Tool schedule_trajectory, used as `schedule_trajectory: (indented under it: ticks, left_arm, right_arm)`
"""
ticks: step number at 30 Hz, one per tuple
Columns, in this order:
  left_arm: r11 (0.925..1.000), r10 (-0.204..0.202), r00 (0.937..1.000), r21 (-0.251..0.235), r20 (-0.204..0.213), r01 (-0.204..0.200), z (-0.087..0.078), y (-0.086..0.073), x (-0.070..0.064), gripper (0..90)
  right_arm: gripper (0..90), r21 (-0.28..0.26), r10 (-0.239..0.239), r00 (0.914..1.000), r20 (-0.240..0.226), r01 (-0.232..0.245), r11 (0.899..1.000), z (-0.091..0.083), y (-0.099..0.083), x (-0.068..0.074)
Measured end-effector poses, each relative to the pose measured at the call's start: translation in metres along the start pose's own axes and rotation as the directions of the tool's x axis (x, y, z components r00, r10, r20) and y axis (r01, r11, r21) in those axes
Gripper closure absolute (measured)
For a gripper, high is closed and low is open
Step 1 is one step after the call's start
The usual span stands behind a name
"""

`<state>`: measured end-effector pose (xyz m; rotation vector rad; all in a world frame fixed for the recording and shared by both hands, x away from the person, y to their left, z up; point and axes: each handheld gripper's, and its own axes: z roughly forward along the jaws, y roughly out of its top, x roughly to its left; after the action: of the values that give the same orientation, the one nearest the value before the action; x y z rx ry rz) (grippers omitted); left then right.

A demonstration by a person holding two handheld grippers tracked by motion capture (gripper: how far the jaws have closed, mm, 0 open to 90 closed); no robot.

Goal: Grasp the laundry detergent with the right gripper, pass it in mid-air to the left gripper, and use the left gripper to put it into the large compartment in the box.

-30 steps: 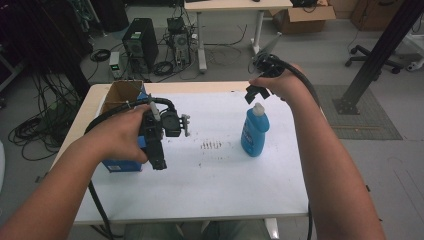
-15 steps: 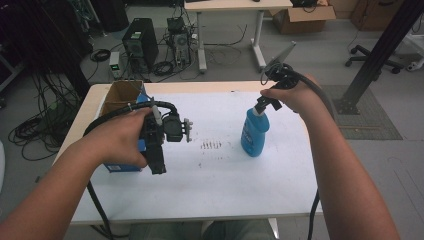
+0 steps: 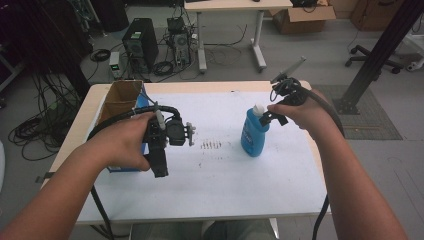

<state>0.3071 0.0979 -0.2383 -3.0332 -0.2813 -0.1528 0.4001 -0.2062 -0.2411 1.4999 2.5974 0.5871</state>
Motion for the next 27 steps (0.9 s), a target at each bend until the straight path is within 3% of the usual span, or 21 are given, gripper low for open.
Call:
schedule_trajectory:
  ticks: [27]
  left_arm:
    - [0.9999,-0.005,0.9998,0.011,0.021,0.005,0.017,0.000,0.003,0.2]
  right_arm:
    - [4.8,-0.002,-0.003,0.9994,-0.034,0.003,1.000,0.032,-0.040,-0.005]
